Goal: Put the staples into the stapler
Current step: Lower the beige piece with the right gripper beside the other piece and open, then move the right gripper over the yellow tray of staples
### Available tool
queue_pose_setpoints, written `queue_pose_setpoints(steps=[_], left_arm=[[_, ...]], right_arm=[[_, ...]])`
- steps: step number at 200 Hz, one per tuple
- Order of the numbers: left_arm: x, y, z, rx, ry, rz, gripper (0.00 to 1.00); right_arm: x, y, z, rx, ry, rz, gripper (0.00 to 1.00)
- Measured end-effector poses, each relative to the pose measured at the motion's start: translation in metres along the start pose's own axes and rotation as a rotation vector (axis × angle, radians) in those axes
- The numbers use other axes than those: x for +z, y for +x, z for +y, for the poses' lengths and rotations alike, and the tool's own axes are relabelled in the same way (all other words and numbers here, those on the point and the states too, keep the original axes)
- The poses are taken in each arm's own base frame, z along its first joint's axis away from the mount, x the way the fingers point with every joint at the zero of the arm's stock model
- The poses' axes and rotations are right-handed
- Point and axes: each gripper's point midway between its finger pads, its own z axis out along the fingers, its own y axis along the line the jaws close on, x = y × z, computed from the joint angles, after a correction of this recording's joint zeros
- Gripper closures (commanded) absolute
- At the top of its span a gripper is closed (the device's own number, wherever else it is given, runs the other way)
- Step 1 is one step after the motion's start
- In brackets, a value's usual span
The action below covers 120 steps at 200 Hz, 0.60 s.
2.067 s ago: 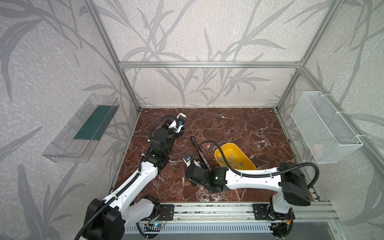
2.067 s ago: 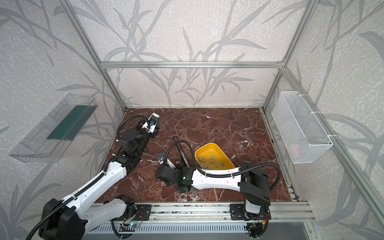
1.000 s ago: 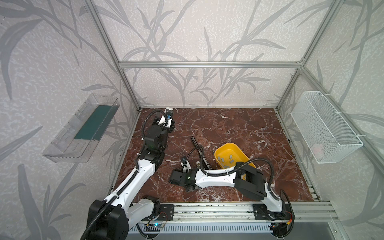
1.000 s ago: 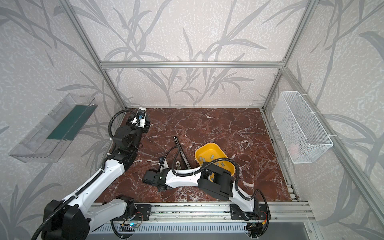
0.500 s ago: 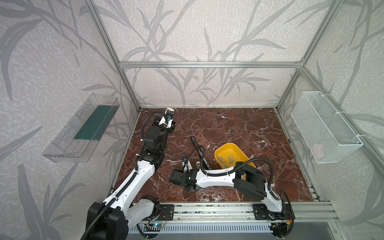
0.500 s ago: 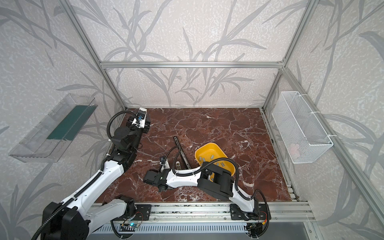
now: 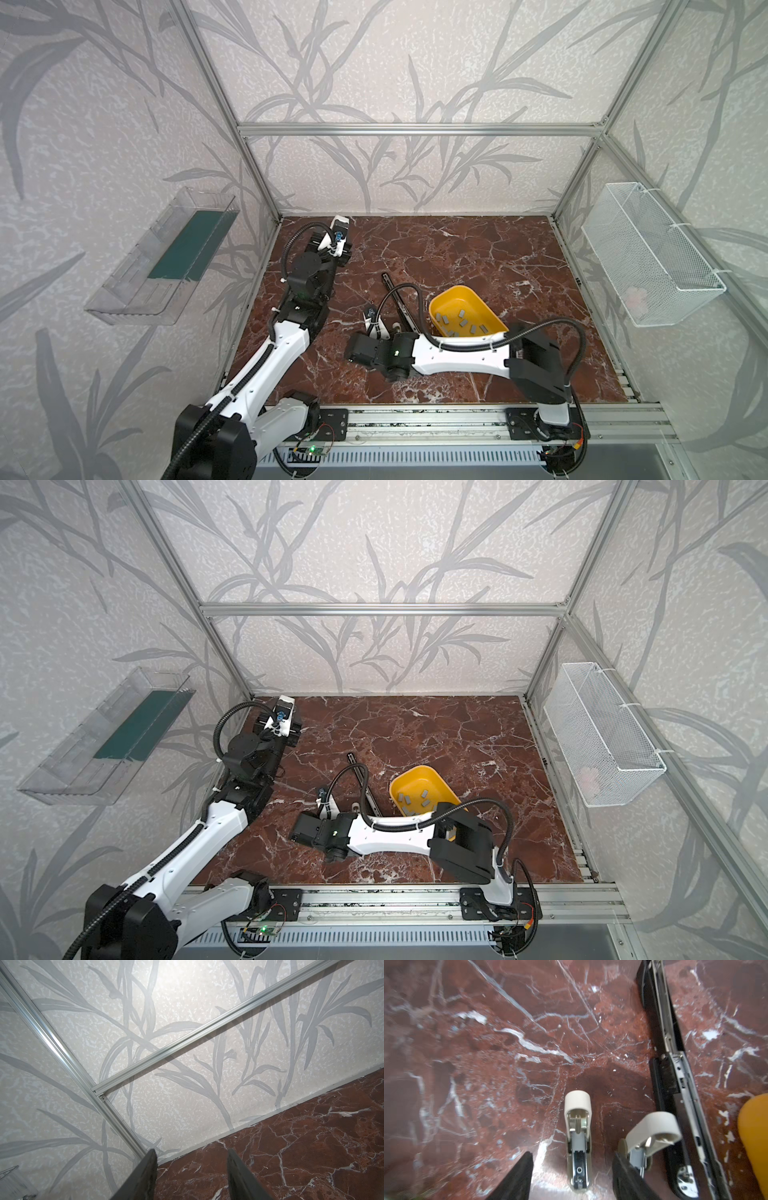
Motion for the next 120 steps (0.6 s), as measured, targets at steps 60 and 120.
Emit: queue_pose_setpoints(steps=[60, 120], left_arm=[[0.005, -0.007, 0.021, -0.113, -0.080, 0.056, 0.31], [-0.017, -0.016, 0.045, -0.424, -0.145, 0.135, 0.41]], right_arm=[[-0.098, -0.062, -0.059, -0.096, -0.037, -0.178, 0.55], [-0.092, -0.072, -0.224, -0.016, 0.225, -0.185, 0.59]])
